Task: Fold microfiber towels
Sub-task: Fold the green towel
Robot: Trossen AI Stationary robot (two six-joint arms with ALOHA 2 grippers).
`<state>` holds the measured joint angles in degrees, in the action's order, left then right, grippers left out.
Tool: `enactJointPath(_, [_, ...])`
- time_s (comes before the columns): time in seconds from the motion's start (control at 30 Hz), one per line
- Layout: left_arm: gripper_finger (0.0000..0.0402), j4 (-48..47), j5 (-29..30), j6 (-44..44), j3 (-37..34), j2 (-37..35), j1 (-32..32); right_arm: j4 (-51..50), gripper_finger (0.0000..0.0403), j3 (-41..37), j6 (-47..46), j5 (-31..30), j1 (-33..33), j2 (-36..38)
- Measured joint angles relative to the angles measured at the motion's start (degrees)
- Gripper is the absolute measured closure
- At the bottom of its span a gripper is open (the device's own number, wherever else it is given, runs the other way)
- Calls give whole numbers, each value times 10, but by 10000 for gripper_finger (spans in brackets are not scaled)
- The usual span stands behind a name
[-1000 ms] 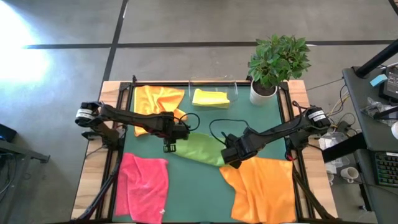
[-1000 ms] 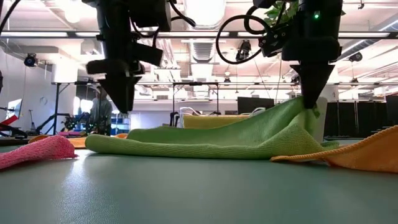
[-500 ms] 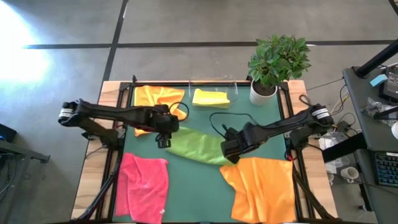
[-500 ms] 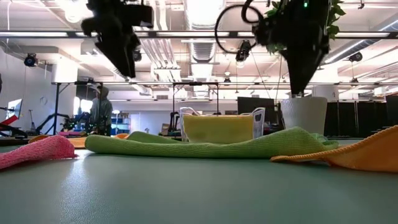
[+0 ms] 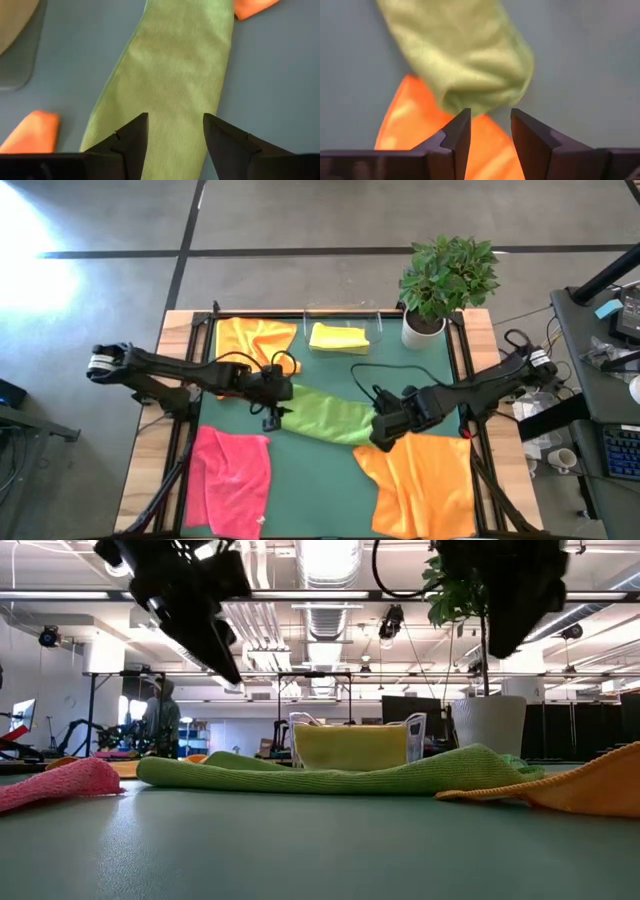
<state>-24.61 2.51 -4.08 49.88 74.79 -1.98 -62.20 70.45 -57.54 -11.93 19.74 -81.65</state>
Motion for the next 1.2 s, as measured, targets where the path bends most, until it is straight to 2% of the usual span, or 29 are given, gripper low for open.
enactJointPath(0.1, [228, 48, -4, 2, -12, 32, 9, 31, 275, -28, -36, 26, 19, -2])
enactJointPath(0.4, [228, 74, -8, 51, -10, 133, 31, 55, 275, -93, -147, 35, 79, 21])
enactJointPath(0.7, [228, 97, -34, 81, -10, 149, 37, 102, 275, -172, -214, 27, 100, 112])
enactJointPath(0.93, [228, 91, -38, 94, -16, 160, 79, 295, 275, -269, -216, 17, 82, 145])
enactJointPath(1.1, [228, 89, -39, 90, -23, 175, 121, 473, 275, -333, -239, 14, 57, 119])
enactJointPath(1.2, [228, 88, -39, 90, -30, 176, 137, 516, 275, -344, -263, 14, 48, 103])
